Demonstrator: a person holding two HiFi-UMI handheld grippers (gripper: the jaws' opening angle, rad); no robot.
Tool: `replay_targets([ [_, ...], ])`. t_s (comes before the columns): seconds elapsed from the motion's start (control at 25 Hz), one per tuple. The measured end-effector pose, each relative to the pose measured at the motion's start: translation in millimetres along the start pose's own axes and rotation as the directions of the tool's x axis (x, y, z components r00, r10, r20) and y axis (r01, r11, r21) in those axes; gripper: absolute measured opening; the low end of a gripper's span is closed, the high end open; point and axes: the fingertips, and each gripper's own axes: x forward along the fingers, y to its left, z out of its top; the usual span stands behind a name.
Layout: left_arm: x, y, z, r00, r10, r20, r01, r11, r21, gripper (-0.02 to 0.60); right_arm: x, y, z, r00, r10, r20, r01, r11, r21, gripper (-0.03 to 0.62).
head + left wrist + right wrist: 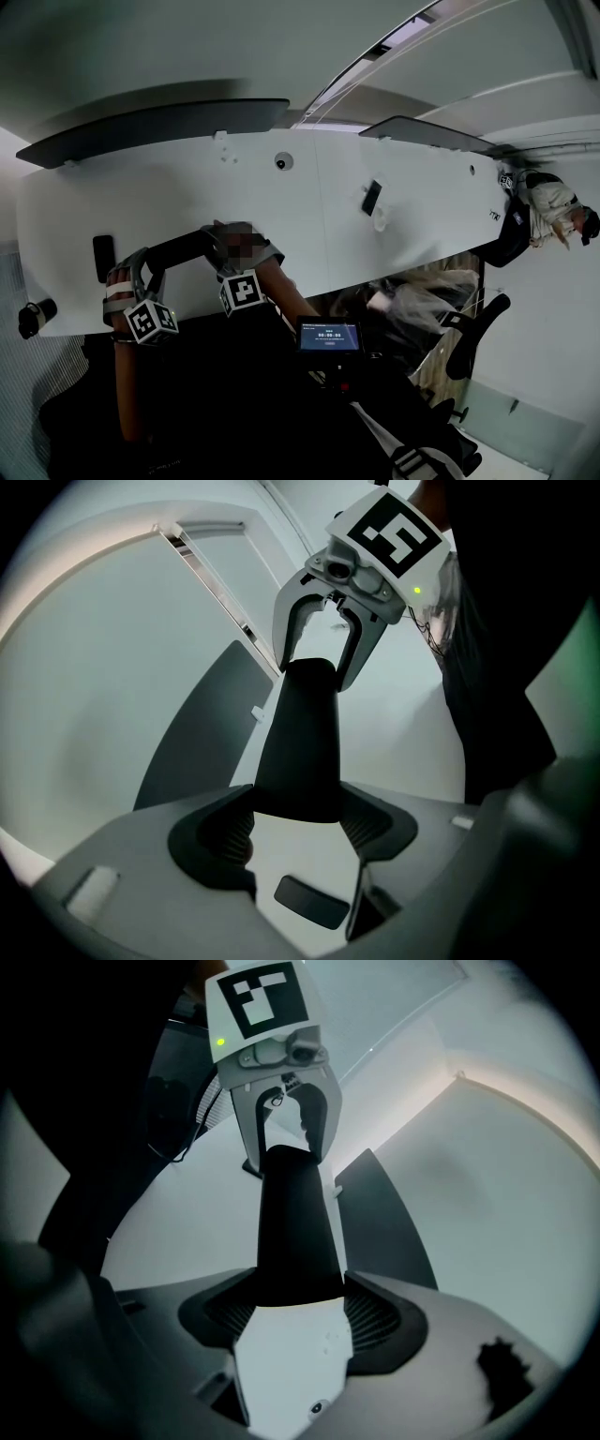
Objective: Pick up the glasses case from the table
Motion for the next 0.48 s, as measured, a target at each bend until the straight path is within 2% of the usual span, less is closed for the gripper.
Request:
replay_targets([
  [0.32, 1, 9, -19, 0.998, 0.044, -0.034, -0.043, 0.999, 0.028, 0.29, -5, -7, -11, 1.0, -0.028, -0.003, 0.028, 1.0, 0.0, 0.293],
  [0.4, 0, 10, -24, 0.998, 0.043, -0.036, -0.042, 0.999, 0.017, 0.29, -8, -10, -13, 0.999, -0.04, 0.016, 0.039, 0.998, 0.049, 0.293],
  [0.48, 0, 10, -27, 0.999, 0.035, -0.024, -0.035, 0.999, -0.025, 0.29, -13, -18, -10, 0.996, -0.064, 0.064, 0.054, 0.987, 0.148, 0.293],
])
